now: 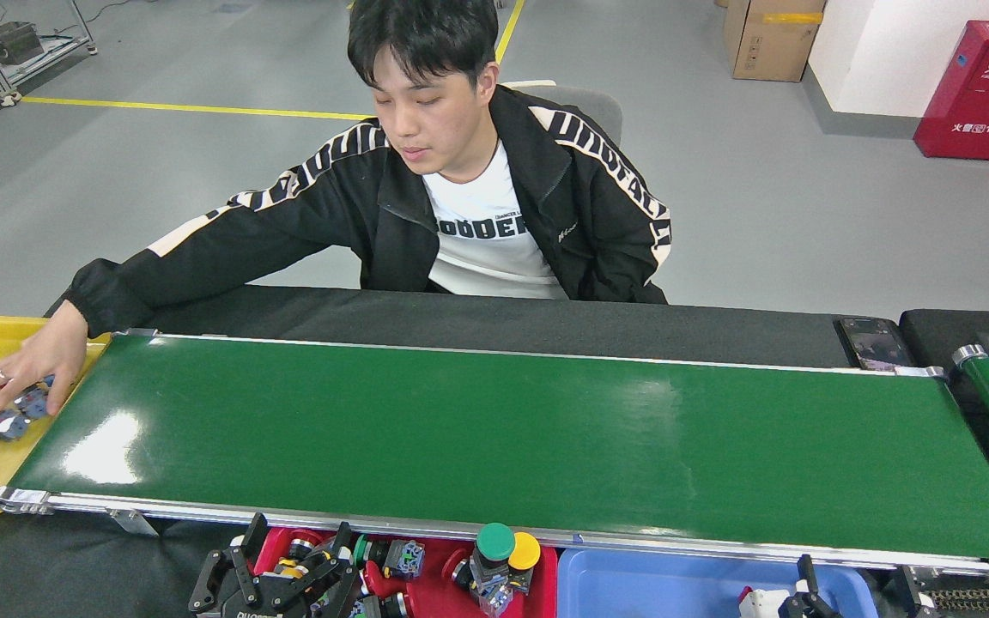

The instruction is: Pick switch part from conveyor to tray

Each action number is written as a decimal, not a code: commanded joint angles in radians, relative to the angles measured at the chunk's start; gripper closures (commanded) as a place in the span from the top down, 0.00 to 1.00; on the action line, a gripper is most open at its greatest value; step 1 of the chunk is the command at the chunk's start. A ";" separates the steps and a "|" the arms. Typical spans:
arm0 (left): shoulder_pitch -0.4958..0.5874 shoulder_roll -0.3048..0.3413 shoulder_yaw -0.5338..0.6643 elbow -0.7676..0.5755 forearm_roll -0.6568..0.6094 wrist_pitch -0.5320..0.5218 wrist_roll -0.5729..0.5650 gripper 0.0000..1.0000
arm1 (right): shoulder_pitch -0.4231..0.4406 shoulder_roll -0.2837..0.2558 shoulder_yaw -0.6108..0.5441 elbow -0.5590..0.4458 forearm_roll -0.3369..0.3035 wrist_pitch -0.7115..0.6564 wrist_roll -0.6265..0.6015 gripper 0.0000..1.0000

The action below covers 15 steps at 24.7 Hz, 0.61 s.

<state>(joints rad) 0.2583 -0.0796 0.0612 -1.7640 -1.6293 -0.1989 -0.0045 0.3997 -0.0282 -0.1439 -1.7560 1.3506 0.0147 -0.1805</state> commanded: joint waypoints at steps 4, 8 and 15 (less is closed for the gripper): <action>-0.004 -0.005 0.008 -0.014 0.002 0.004 -0.003 1.00 | 0.001 -0.002 -0.029 -0.014 -0.002 0.004 0.001 0.99; -0.007 -0.006 0.032 -0.014 0.006 0.007 -0.003 1.00 | 0.005 -0.001 -0.033 -0.016 -0.002 0.005 0.004 0.99; -0.013 -0.017 0.095 -0.014 0.012 0.039 -0.003 1.00 | 0.010 0.002 -0.031 -0.016 -0.002 -0.001 0.019 0.99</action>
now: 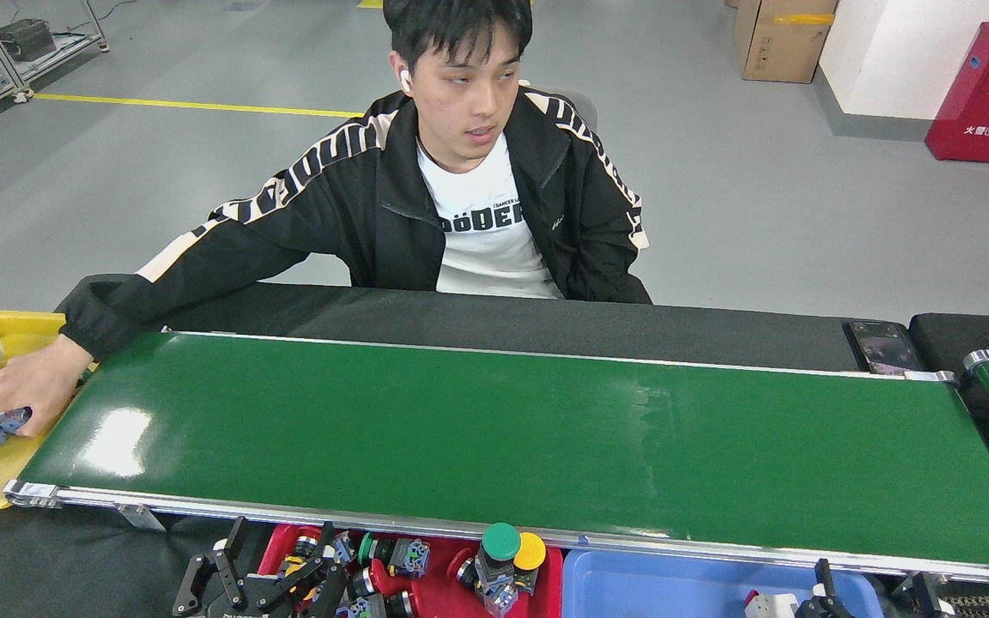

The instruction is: Pick switch part from conveyor to tray

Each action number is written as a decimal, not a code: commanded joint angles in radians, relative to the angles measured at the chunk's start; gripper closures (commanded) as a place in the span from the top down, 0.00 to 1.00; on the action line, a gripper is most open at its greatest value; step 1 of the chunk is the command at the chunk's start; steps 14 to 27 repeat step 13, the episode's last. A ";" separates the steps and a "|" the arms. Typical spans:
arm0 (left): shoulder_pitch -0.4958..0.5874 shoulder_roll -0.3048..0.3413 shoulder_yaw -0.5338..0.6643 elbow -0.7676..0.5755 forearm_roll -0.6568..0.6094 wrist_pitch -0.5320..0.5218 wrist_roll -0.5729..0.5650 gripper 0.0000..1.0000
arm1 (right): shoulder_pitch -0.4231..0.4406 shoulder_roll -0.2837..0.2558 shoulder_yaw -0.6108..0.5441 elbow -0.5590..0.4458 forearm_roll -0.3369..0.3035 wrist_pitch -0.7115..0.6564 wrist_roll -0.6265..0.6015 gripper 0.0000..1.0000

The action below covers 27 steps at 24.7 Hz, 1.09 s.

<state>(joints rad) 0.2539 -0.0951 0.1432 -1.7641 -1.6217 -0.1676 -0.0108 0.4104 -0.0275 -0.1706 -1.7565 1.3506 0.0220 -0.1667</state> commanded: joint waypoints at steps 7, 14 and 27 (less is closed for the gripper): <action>0.007 0.005 0.053 -0.015 0.025 0.007 0.003 1.00 | -0.027 0.006 -0.003 -0.015 -0.002 -0.010 0.023 0.99; 0.010 0.011 0.056 -0.014 0.029 0.007 0.005 1.00 | -0.033 0.005 0.000 -0.015 -0.001 -0.010 0.023 0.99; 0.010 0.011 0.056 -0.014 0.029 0.007 0.005 1.00 | -0.033 0.005 0.000 -0.015 -0.001 -0.010 0.023 0.99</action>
